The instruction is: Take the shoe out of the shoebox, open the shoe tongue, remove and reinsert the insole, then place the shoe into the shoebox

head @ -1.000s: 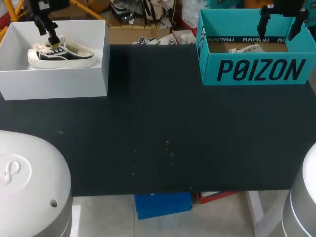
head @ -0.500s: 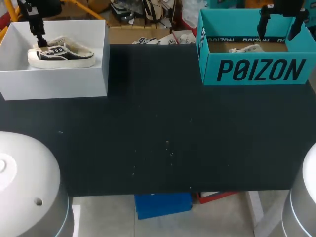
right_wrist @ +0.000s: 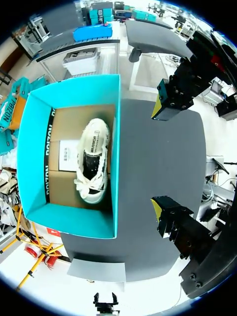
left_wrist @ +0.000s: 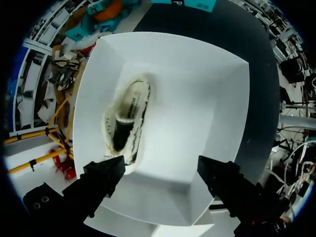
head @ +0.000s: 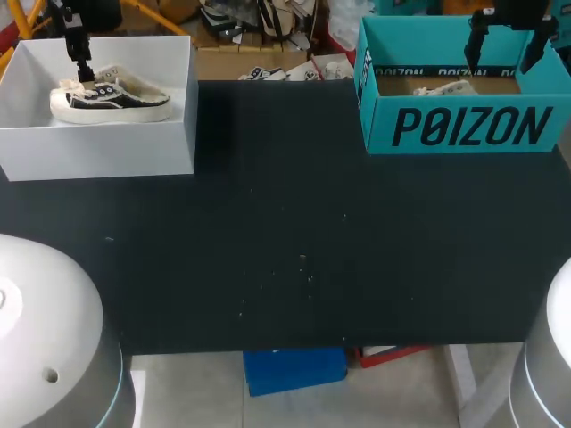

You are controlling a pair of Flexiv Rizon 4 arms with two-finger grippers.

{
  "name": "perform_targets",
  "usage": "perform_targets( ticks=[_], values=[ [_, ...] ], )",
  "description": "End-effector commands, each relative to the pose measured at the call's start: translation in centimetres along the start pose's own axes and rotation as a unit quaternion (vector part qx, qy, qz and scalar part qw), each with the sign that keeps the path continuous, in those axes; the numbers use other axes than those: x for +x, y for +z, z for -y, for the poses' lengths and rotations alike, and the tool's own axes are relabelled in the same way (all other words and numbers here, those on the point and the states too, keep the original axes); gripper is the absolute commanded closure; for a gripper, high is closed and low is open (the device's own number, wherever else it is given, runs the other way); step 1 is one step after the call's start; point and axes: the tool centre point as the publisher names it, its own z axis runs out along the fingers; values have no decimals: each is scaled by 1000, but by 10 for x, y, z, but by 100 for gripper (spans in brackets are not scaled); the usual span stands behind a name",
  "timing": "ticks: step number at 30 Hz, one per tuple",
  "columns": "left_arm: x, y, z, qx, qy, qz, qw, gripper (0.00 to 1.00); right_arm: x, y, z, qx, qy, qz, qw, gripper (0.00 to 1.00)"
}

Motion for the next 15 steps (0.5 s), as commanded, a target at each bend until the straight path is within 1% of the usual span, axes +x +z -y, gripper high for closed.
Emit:
perform_targets(
  ticks=[1, 5, 6, 7, 8, 11, 13, 15],
  values=[
    [-17, 15, 7, -3, 5, -14, 1000, 15, 0, 0, 0, 0, 0, 0, 1000, 0],
    [-23, 27, 11, -6, 11, -15, 1000, 16, 0, 0, 0, 0, 0, 0, 1000, 0],
    [-25, 30, 12, -7, 14, -15, 1000, 18, 0, 0, 0, 0, 0, 0, 1000, 0],
    [-26, 33, 13, -7, 16, -14, 1000, 17, 0, 0, 0, 0, 0, 0, 1000, 0],
    [-27, 36, 13, -8, 16, -19, 1000, 14, 0, 0, 0, 0, 0, 0, 1000, 0],
    [-31, 44, 16, -10, 23, -18, 1000, 16, 0, 0, 0, 0, 0, 0, 1000, 0],
    [-33, 47, 17, -11, 25, -21, 999, 16, 0, 0, 0, 0, 0, 0, 1000, 0],
    [-36, 53, 18, -13, 29, -21, 999, 21, 0, 0, 0, 0, 0, 0, 1000, 0]
  ],
)
